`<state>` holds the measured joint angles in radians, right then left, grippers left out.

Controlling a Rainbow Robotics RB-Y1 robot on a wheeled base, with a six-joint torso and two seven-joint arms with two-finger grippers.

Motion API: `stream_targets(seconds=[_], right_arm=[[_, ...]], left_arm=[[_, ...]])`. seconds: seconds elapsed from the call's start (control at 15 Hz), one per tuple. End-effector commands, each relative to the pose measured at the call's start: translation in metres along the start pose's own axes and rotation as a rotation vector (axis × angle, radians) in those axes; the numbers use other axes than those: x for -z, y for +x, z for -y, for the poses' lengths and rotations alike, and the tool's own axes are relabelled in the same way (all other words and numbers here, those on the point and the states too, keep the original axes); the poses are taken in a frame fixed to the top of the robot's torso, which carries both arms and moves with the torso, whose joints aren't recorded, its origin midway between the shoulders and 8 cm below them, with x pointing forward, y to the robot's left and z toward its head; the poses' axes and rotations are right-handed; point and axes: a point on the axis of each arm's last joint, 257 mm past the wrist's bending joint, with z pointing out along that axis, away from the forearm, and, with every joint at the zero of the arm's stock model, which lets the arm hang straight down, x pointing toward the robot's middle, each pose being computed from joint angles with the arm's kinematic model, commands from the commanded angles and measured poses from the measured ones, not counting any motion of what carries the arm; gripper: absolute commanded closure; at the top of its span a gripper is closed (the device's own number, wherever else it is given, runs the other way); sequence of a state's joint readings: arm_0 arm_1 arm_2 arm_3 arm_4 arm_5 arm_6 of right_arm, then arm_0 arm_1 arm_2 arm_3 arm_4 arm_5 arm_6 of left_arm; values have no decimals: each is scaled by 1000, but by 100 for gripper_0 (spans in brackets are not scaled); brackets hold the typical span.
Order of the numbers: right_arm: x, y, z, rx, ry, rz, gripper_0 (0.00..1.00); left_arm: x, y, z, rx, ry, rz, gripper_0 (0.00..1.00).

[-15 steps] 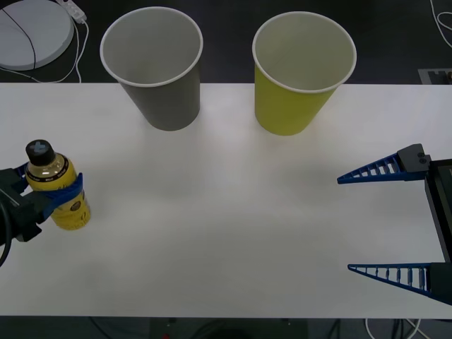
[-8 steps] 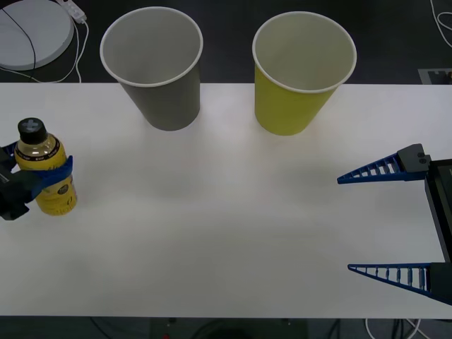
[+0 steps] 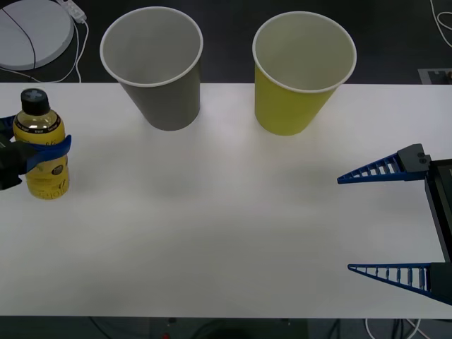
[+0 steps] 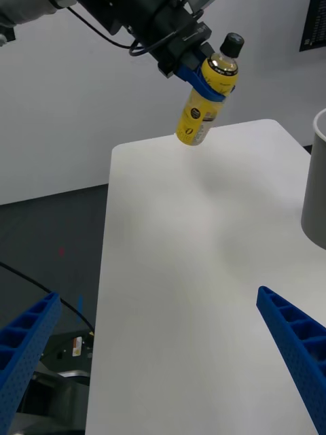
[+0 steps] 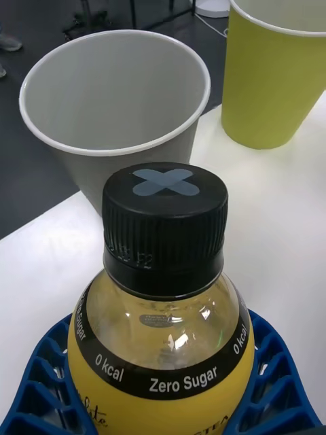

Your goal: Put the can into the green bin and the plastic bottle into the gray bin

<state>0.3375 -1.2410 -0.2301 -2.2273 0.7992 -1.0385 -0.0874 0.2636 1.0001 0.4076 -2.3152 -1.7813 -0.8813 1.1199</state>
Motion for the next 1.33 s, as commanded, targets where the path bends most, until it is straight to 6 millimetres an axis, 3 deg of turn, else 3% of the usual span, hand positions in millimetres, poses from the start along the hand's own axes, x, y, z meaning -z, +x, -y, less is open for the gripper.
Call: stream_targets(seconds=[0.07, 0.53, 0.87, 1.33], right_arm=[[0, 0, 0, 0, 0, 0, 0], [0, 0, 0, 0, 0, 0, 0], [0, 0, 0, 0, 0, 0, 0], [0, 0, 0, 0, 0, 0, 0]], left_arm=[[0, -9, -4, -16, 15, -41, 100], [2, -35, -30, -33, 61, -93, 100], [-12, -53, -47, -42, 89, -96, 100], [-21, -83, -55, -118, 129, -183, 100]])
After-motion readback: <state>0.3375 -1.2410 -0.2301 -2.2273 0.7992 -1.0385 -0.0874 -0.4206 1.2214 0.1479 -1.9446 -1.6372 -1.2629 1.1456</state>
